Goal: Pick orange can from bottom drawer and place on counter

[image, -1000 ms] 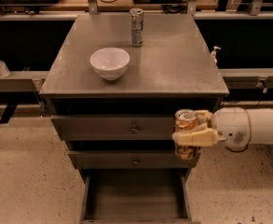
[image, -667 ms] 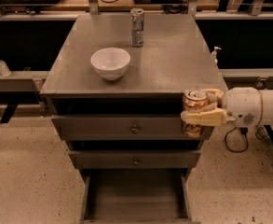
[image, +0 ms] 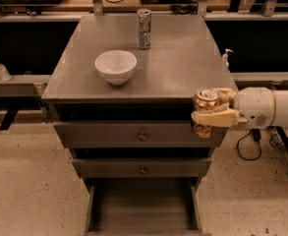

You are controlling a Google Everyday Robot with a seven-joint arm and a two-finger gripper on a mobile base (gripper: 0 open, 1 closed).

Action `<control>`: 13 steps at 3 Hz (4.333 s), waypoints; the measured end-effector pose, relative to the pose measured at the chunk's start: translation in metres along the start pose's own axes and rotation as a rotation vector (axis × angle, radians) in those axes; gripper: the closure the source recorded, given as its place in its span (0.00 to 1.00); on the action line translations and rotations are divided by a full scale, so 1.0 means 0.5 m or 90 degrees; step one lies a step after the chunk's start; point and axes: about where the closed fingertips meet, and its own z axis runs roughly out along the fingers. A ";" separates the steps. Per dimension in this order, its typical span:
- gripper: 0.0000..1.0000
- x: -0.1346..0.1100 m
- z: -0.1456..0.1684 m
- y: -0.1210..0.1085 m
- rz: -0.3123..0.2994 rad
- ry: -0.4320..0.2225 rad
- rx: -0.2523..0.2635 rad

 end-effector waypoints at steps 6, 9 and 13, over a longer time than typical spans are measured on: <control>1.00 0.102 0.036 0.434 -0.070 0.107 -0.156; 0.28 0.081 0.080 0.433 -0.042 0.089 -0.125; 0.00 0.122 0.004 0.434 -0.047 0.070 -0.134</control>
Offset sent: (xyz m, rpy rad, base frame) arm 0.1098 -0.0638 0.1145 -0.1007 -0.5738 -0.1266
